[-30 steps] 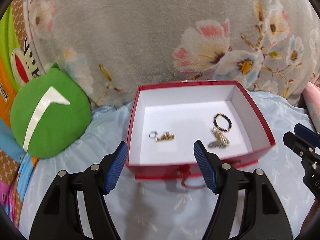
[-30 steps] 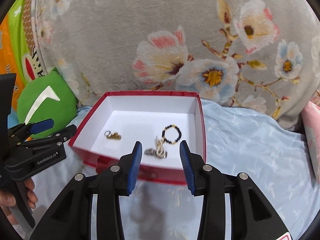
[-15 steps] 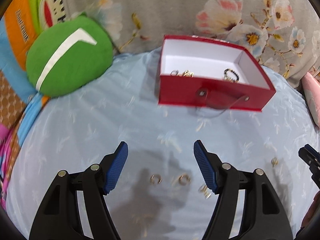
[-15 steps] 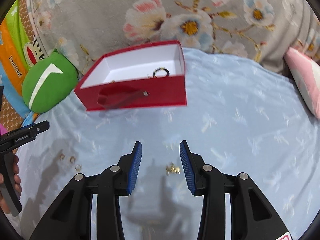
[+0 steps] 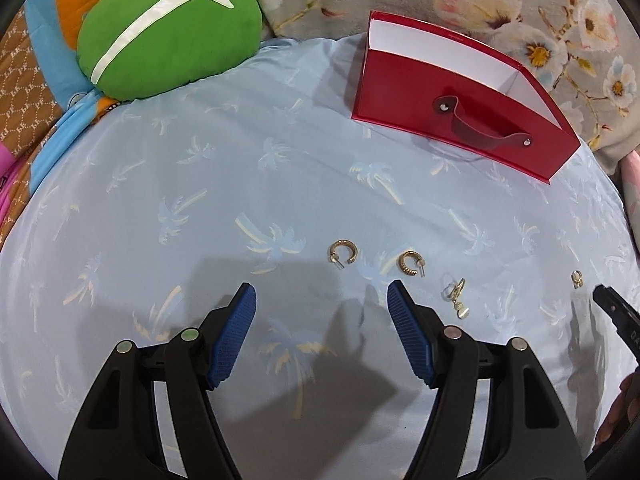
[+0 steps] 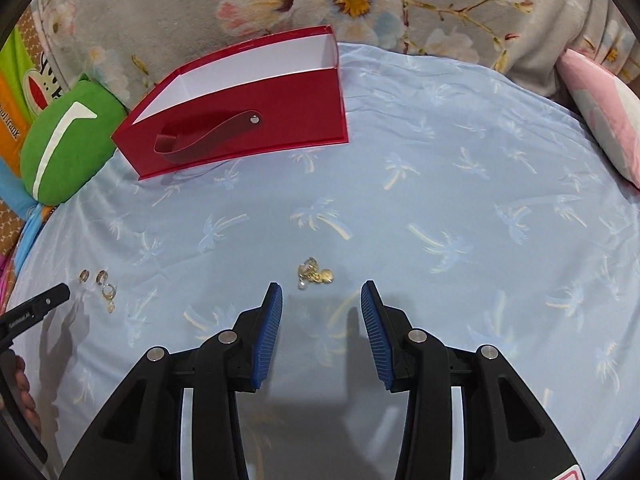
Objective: Organize jewelry
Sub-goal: 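Grasp the gold pearl earring with the right tool while the left tool grasps a gold dangle earring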
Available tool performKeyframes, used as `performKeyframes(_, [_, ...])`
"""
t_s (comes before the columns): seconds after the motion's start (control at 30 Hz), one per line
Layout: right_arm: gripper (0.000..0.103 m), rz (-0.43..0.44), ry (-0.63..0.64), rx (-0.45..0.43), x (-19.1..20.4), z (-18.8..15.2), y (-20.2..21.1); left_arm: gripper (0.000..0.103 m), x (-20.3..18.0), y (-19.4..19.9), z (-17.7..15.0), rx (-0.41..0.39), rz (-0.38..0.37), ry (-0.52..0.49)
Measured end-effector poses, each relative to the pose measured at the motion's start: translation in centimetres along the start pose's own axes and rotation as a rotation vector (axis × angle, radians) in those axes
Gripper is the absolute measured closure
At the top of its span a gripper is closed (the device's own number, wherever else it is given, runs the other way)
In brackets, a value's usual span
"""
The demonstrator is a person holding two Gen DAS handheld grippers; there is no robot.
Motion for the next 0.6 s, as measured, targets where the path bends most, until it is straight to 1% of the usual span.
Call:
performKeyframes(0.27, [0.062,-0.027,0.037,0.024,1.5,1.0,-2.9,0.037,-1.5,0.0,-0.8,0.011,-0.042,-0.021])
performKeyframes(0.37, [0.062,-0.034,0.037,0.034,1.3,0.8,-3.4,0.037,-2.5,0.1,-0.9,0.014,-0.066,-0.037])
performKeyframes(0.47, [0.065,-0.038,0.039,0.034,1.2,0.8,-3.4,0.037,-3.9,0.1,-1.0,0.018,-0.088,-0.058])
performKeyframes(0.53, [0.067,-0.043,0.041,0.032,1.2,0.7,-3.3,0.036,-5.0,0.0,-0.9,0.019,-0.105,-0.076])
performKeyframes(0.57, [0.071,-0.045,0.042,0.032,1.2,0.7,-3.3,0.035,-5.5,-0.1,-0.9,0.019,-0.111,-0.084])
performKeyframes(0.6, [0.077,-0.042,0.038,0.032,1.1,0.7,-3.2,0.034,-6.1,-0.2,-0.9,0.02,-0.116,-0.096])
Point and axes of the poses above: each gripper's, at about its wrist camera, not at the fingertips, and y roughly against the way its jaws point, x to its left, z to its top, the point moved 6 cm from there along -y, roughly the way its jaws point, and after that the axes turned 1 degree about x, right-handed, at the moved point
